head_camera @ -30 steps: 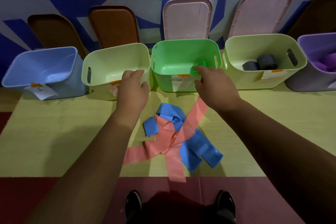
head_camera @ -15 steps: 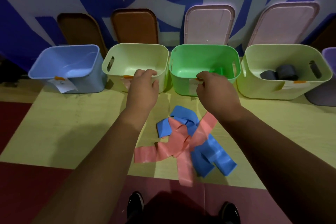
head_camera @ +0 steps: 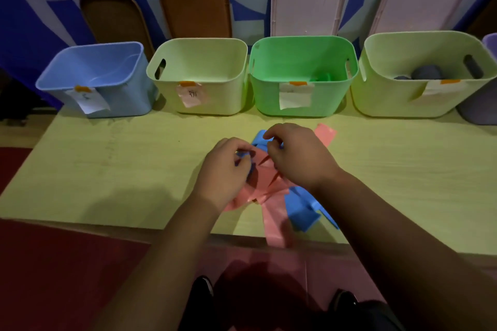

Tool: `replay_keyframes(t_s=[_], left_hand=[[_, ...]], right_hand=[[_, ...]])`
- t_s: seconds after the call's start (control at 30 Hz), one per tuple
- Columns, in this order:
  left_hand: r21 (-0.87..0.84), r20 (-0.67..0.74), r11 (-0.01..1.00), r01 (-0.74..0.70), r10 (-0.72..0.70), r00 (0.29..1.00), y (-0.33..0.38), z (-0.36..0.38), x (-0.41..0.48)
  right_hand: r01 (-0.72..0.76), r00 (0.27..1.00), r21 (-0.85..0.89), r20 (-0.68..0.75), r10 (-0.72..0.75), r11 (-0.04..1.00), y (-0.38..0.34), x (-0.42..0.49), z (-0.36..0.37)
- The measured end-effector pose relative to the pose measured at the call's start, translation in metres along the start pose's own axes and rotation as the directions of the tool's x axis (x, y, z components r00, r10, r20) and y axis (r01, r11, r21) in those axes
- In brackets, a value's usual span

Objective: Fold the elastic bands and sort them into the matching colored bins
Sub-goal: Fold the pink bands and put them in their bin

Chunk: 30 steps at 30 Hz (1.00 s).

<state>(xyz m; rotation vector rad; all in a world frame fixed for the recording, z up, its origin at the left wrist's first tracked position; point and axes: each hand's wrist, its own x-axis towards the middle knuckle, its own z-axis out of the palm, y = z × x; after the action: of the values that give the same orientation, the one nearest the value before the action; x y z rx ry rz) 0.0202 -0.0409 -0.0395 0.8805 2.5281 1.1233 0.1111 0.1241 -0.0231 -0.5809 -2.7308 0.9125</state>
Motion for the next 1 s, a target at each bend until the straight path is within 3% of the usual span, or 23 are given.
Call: replay_keyframes(t_s=[0.2,0.43,0.6,0.77,0.9,1.0], left_hand=[[0.05,-0.003,0.982,-0.185,0.185,0.983,-0.046,0.032,-0.028],[0.143,-0.16,0.936,-0.322,0.343,0.926,-0.075,0.053,-0.045],[0.28,-0.238,0.88,-0.385,0.452,0.86,-0.076,0.06,-0.048],[0.374,-0.308,0.888,-0.267,0.39,0.868,-0.068,0.059,-0.06],[0.399,-0.27,0.894,-0.206,0.329,0.905,-0.064,0.059,-0.066],[0.364,-0.257,0.907,-0.212,0.317,0.913,-0.063,0.059,-0.068]], right_hand=[[0.072,0.988,0.047,-0.139,-0.065,0.996,0.012,-0.048,0.054],[0.187,0.937,-0.071,-0.288,-0.199,0.98,0.036,-0.073,0.09],[0.227,0.917,-0.189,-0.289,-0.275,0.955,0.035,-0.093,0.087],[0.144,0.89,-0.151,-0.412,-0.195,0.978,0.036,-0.132,0.088],[0.187,0.898,-0.234,-0.354,-0.263,0.954,0.04,-0.15,0.098],[0.165,0.908,-0.188,-0.355,-0.223,0.968,0.036,-0.148,0.095]])
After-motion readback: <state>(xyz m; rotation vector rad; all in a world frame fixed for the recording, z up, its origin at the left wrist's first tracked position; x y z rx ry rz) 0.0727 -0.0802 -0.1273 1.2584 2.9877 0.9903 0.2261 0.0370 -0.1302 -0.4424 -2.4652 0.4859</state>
